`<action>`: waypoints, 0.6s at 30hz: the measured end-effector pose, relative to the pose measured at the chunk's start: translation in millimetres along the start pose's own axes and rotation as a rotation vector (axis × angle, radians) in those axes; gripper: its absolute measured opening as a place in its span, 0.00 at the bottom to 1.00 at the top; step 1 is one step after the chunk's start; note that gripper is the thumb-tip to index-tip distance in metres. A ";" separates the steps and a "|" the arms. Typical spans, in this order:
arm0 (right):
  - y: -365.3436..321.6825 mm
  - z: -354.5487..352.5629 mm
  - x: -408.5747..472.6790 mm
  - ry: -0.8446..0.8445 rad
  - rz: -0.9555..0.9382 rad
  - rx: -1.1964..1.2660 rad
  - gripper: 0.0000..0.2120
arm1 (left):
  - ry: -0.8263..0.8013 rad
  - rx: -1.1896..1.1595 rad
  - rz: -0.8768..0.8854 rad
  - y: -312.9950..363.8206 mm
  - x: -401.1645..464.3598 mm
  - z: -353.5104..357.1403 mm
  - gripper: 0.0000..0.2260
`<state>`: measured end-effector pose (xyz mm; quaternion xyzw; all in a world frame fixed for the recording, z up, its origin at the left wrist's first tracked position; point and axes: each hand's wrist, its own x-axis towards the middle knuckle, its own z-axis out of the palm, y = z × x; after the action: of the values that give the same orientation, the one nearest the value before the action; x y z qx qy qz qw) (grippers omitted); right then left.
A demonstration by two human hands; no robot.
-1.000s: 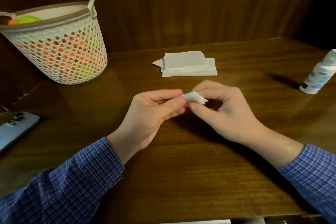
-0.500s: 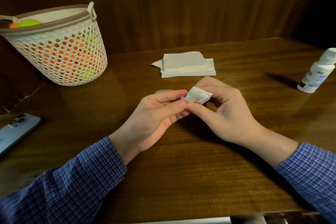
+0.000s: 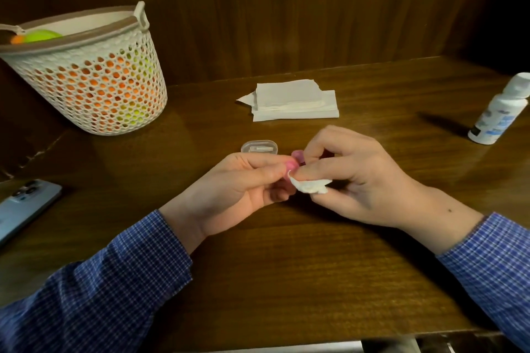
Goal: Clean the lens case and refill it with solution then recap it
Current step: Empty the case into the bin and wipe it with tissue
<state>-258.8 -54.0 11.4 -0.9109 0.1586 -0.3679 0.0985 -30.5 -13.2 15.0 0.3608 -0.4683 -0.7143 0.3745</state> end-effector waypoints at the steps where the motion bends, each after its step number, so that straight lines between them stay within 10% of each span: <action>1: 0.1 0.0 -0.9 -0.019 -0.004 0.008 0.07 | -0.005 0.028 -0.019 1.3 -0.5 -0.3 0.17; 18: -11.5 12.4 4.2 0.102 0.266 0.169 0.04 | 0.103 0.134 0.134 -8.5 2.2 9.9 0.17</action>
<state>-244.8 -44.1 8.7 -0.8504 0.2512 -0.4095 0.2145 -41.7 -8.8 9.7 0.3890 -0.5185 -0.6353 0.4199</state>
